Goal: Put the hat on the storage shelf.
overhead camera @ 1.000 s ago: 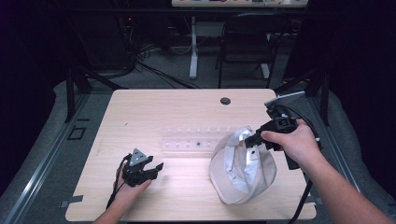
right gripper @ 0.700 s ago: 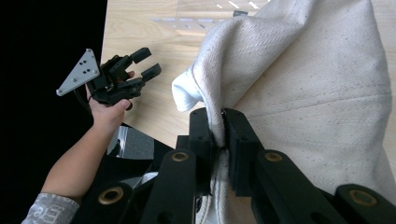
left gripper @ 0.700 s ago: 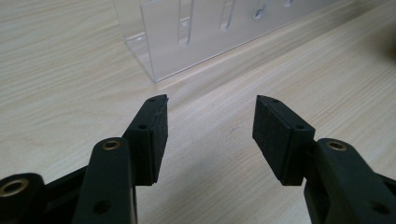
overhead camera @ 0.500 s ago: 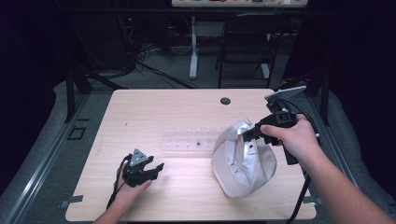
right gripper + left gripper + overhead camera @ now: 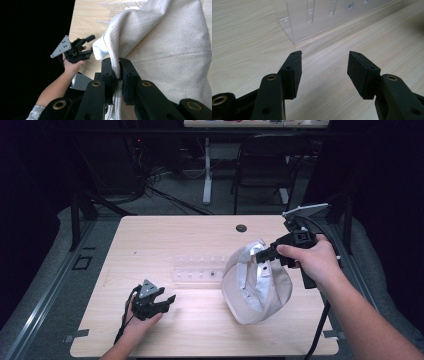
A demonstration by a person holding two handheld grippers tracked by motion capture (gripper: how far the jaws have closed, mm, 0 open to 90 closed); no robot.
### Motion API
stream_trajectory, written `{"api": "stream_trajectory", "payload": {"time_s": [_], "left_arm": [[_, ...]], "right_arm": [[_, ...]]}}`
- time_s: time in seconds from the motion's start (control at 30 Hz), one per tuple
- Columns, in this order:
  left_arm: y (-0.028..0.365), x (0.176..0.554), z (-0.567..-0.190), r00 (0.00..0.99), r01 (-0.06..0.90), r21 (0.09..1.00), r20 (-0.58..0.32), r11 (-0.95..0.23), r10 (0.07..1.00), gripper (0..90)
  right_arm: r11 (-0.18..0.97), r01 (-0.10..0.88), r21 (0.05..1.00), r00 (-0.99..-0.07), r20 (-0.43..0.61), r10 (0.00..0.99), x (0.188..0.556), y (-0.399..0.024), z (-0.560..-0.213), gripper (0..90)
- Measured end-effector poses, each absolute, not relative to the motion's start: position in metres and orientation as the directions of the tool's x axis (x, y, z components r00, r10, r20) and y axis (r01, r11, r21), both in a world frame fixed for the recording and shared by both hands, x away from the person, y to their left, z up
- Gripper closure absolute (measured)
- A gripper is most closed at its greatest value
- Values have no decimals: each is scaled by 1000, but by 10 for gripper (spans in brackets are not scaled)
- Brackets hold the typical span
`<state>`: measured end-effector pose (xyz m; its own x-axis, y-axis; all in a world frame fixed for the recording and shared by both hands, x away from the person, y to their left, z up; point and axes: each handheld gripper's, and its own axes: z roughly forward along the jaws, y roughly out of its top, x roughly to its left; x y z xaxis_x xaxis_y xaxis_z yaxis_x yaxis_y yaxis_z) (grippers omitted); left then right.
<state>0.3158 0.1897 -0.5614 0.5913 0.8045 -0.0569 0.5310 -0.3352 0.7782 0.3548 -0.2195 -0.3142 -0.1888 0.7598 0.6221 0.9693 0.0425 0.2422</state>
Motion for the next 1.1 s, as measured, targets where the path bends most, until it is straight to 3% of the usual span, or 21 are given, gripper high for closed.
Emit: {"api": "stream_trajectory", "payload": {"time_s": [0.67, 1.1], "left_arm": [[188, 315, -552, 611, 522, 796, -99, -306, 785, 473], [158, 314, -532, 644, 482, 819, -90, -312, 760, 460]], "right_arm": [[-5, 958, 288, -198, 670, 715, 378, -207, -297, 823], [-31, 951, 309, -201, 689, 697, 396, -194, -292, 823]]}}
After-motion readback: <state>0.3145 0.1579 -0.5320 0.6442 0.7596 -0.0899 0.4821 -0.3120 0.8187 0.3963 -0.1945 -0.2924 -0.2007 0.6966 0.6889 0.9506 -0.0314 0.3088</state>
